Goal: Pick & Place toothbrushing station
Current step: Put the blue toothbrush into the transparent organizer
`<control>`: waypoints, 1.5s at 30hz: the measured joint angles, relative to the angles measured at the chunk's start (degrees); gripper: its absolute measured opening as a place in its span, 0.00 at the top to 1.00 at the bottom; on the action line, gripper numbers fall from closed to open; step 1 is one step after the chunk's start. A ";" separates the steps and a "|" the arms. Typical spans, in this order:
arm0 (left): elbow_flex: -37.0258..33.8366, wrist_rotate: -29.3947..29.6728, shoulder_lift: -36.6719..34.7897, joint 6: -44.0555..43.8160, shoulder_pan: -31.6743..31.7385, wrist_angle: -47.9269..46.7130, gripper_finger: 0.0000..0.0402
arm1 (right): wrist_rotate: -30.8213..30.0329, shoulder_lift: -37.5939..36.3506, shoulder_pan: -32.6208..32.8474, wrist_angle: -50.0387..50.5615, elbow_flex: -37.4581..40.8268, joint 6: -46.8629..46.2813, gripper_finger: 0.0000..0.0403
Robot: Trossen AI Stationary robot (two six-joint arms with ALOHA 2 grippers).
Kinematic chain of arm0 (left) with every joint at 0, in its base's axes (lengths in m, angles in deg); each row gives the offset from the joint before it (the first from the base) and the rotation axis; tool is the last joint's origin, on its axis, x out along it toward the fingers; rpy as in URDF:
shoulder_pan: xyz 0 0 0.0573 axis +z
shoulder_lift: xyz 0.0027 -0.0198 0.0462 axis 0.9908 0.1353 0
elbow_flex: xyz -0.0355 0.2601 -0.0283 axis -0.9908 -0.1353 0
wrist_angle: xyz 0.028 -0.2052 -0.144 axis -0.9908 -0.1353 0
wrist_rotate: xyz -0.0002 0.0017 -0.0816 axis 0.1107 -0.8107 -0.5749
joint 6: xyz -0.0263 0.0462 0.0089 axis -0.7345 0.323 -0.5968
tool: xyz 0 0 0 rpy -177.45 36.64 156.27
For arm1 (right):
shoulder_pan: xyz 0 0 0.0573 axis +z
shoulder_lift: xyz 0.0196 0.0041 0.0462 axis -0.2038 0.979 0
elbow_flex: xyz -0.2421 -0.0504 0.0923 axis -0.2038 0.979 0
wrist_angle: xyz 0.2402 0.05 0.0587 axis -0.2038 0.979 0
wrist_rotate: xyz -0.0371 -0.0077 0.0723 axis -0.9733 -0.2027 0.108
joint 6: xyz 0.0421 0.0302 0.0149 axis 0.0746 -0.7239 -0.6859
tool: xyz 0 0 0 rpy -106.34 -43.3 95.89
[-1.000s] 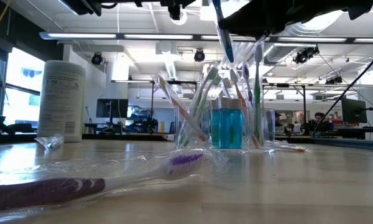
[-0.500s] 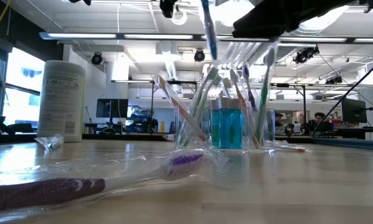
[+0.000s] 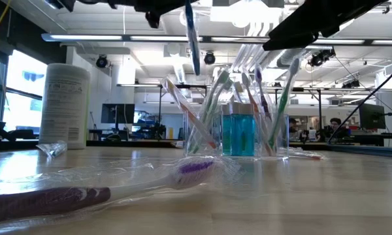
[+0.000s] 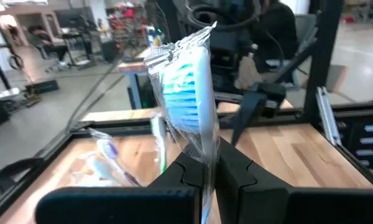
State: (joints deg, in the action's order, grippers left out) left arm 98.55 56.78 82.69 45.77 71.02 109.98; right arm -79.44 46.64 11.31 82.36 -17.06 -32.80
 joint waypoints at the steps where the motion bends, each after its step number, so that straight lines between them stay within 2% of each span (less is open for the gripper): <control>1: -0.85 0.58 -0.01 0.06 0.33 1.22 0.98 | -0.04 0.00 -0.02 0.00 0.00 -0.01 0.23; 8: -6.16 1.32 1.58 -4.34 6.44 7.90 0.98 | 0.01 0.00 -0.31 0.05 0.00 -0.01 0.23; 13: -8.35 -2.80 3.65 -8.81 10.09 12.07 0.98 | -0.01 0.00 -0.33 -0.07 0.00 -0.03 0.24; 28: -8.40 -4.28 15.07 -13.90 10.08 16.98 0.98 | 0.18 0.04 -0.33 0.35 0.00 -0.06 0.24; 38: -8.40 -5.67 15.46 -13.44 10.08 17.27 0.94 | 0.18 0.04 -0.35 0.70 0.00 -0.06 0.24; 45: -8.40 -5.84 15.49 -13.41 10.08 15.94 0.95 | 0.18 0.07 -0.35 1.25 0.00 -0.06 0.24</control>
State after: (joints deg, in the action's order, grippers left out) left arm 90.16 50.93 98.18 32.36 81.10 125.91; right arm -79.26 46.71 10.96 83.60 -17.06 -32.86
